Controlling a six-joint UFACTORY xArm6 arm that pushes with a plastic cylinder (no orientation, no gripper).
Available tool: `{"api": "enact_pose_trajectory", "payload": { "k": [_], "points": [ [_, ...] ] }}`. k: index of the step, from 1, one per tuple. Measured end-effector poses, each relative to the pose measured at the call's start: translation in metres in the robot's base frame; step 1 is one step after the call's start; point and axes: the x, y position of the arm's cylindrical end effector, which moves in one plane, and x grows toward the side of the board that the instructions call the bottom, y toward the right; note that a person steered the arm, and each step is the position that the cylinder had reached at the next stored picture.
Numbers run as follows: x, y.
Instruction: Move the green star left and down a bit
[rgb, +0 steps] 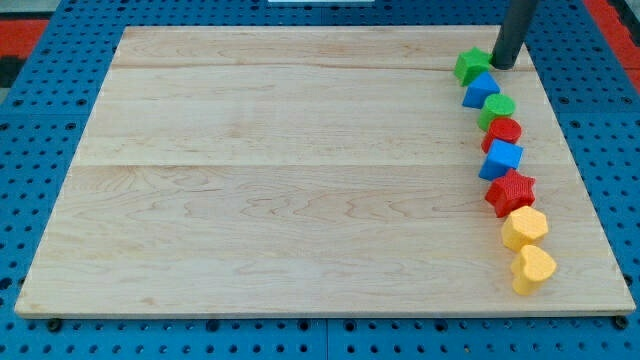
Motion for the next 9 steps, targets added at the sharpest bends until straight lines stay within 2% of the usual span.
{"api": "enact_pose_trajectory", "payload": {
  "k": [2,4,9],
  "points": [
    [-0.009,-0.011],
    [-0.061,-0.034],
    [-0.057,-0.055]
  ]
}}
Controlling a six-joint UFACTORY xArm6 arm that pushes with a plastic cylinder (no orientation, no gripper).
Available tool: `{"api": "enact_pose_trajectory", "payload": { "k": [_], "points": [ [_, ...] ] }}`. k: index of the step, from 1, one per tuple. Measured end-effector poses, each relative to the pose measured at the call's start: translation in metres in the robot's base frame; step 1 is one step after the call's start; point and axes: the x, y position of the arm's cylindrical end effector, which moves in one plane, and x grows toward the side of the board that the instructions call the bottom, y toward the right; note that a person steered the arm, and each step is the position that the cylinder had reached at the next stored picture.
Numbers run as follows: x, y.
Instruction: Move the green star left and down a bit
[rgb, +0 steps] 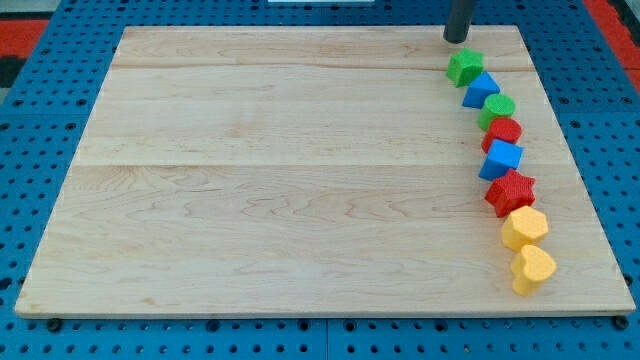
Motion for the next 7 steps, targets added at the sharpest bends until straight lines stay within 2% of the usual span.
{"api": "enact_pose_trajectory", "payload": {
  "k": [1,2,3,5,6,7],
  "points": [
    [0.018,0.01],
    [0.032,0.068],
    [0.06,0.058],
    [0.034,-0.066],
    [0.068,-0.058],
    [0.07,-0.057]
  ]
}}
